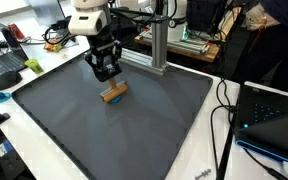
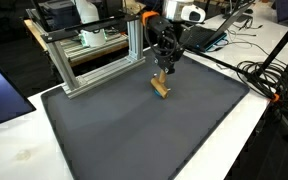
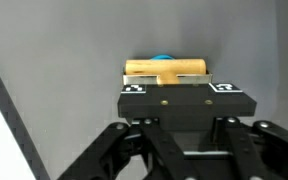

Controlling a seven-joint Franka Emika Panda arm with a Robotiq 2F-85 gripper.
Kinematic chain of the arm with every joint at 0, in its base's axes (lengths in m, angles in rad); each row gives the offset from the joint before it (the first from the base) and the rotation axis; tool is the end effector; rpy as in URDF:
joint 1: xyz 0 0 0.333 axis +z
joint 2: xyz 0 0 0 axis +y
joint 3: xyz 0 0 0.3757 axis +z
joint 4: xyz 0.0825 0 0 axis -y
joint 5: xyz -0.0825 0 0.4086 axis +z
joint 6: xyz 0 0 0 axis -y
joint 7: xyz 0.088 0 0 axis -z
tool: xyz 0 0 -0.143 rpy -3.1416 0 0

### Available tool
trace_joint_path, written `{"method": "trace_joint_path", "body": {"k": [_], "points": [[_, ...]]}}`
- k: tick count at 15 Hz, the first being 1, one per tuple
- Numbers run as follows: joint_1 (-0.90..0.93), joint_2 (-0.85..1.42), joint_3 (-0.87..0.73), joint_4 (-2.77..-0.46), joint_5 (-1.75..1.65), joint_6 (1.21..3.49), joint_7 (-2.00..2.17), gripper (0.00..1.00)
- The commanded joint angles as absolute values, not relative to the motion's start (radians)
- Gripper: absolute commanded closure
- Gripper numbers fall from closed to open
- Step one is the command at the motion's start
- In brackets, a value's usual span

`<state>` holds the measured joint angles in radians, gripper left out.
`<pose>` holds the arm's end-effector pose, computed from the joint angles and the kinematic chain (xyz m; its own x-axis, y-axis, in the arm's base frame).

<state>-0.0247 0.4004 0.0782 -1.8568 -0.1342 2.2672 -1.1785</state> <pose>0.6801 0.0258 0.3105 0.2573 0.9642 -0.0643 0.9661 -0.2554 0.0366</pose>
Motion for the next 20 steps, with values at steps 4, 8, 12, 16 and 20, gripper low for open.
{"method": "trace_joint_path", "body": {"k": [4,8,12,16,20], "points": [[0.003,0.411,0.1,-1.884,-0.147,2.318,-1.168,0.78],[0.012,0.418,0.103,-1.89,-0.152,2.332,-1.163,0.78],[0.005,0.414,0.087,-1.902,-0.164,2.348,-1.152,0.78],[-0.002,0.404,0.078,-1.904,-0.172,2.341,-1.148,0.78],[-0.008,0.408,0.066,-1.911,-0.18,2.338,-1.137,0.78]]}}
